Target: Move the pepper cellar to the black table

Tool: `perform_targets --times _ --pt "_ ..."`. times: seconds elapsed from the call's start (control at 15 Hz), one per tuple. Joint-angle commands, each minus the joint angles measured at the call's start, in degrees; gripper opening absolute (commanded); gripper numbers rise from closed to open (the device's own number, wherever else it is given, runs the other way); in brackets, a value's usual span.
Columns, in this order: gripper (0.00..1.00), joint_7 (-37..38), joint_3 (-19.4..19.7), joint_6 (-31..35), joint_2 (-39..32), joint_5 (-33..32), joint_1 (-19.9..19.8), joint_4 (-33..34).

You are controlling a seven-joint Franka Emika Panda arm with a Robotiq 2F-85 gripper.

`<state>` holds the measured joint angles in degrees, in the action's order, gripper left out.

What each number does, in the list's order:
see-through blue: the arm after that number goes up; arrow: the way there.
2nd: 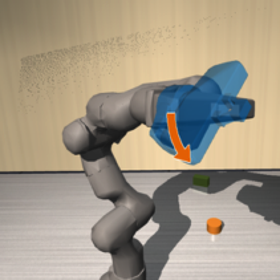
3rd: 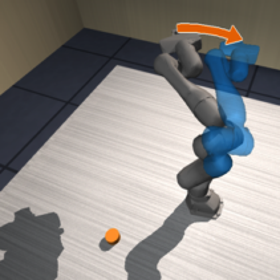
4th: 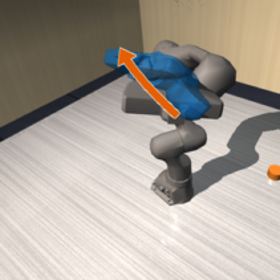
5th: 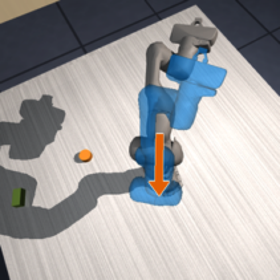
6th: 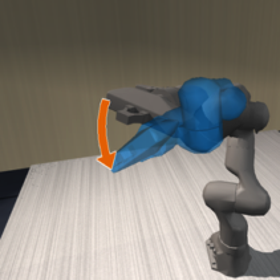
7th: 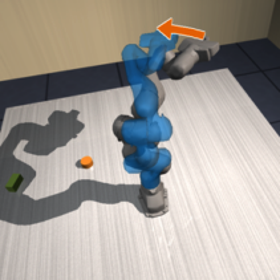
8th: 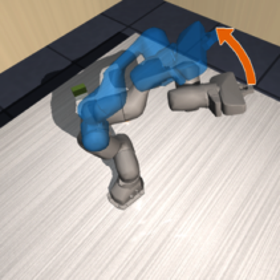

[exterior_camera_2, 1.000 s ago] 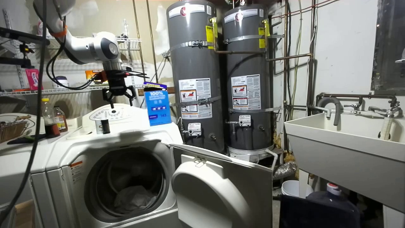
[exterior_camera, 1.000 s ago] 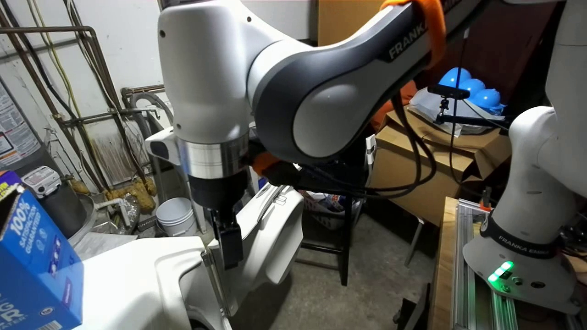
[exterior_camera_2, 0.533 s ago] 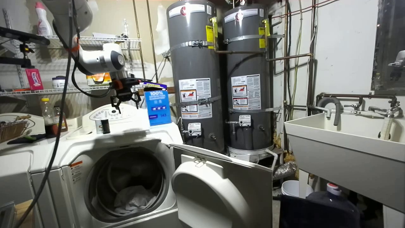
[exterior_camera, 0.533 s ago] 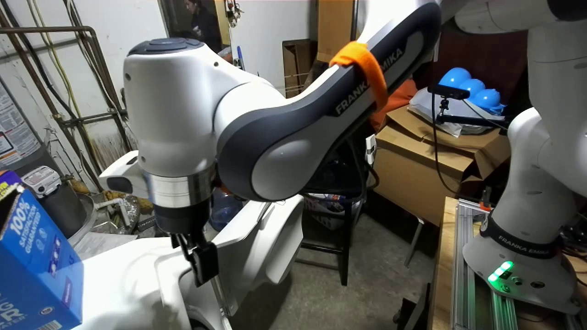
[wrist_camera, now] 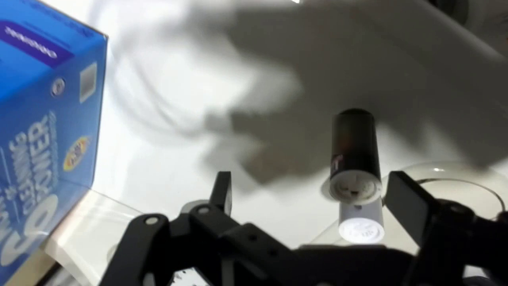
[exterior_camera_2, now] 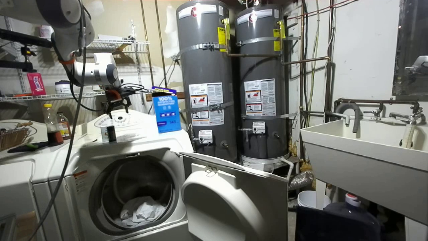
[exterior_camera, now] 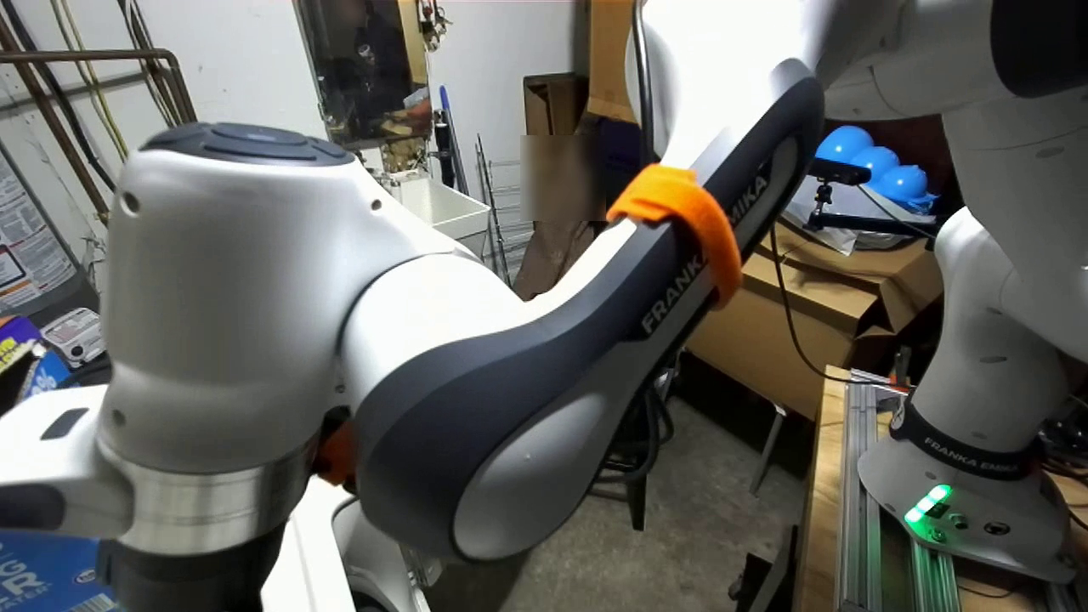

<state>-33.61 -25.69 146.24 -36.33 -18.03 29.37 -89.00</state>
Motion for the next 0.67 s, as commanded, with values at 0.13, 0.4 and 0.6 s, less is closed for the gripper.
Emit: perform_targets --times 0.13,0.4,0.6 --pt "1.00 -15.71 -9.60 6.64 -8.18 7.73 -4.26 3.84" --pt "1.00 -22.36 -14.91 3.86 -10.38 12.72 -7.74 3.79" --pt "1.00 -22.23 -14.19 1.62 -11.06 13.53 -7.81 4.20"
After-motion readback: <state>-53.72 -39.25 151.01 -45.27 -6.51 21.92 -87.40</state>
